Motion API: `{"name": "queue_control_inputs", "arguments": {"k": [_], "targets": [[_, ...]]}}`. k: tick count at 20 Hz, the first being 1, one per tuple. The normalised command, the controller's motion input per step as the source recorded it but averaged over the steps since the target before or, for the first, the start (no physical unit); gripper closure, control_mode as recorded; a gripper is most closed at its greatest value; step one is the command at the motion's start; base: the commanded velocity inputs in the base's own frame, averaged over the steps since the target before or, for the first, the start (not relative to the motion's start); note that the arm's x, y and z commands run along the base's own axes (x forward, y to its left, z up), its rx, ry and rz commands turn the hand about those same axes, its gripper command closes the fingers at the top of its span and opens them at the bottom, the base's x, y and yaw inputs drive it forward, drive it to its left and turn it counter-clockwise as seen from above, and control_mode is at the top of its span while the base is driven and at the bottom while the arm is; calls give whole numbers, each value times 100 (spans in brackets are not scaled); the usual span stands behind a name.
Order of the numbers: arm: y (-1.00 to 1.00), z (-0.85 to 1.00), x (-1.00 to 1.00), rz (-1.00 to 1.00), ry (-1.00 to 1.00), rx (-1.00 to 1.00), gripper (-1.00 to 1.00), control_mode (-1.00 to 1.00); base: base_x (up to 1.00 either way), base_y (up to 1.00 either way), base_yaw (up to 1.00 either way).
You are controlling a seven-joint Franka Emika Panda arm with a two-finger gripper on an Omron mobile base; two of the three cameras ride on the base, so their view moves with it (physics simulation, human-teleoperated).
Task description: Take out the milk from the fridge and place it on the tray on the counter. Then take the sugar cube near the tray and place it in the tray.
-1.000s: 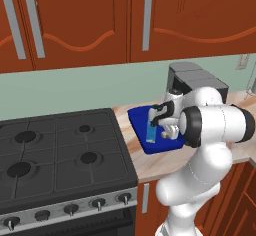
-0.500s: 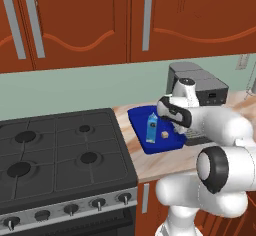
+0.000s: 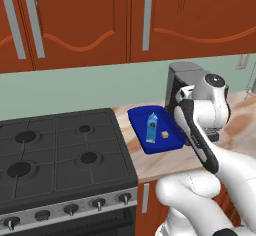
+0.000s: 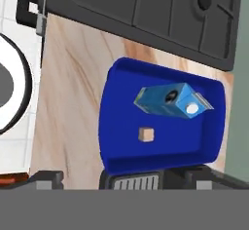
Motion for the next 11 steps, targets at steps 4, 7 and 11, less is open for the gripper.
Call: {"name": "queue_control_inputs", "arguments": {"k": [4,7,11], "targets": [[0,100,-95,0,-19,0,-100,-100,0,0,0],[0,100,-93,0,-18,0,-100,-100,0,0,0],[0,100,-85,0,-13,0,-100,-100,0,0,0]]}}
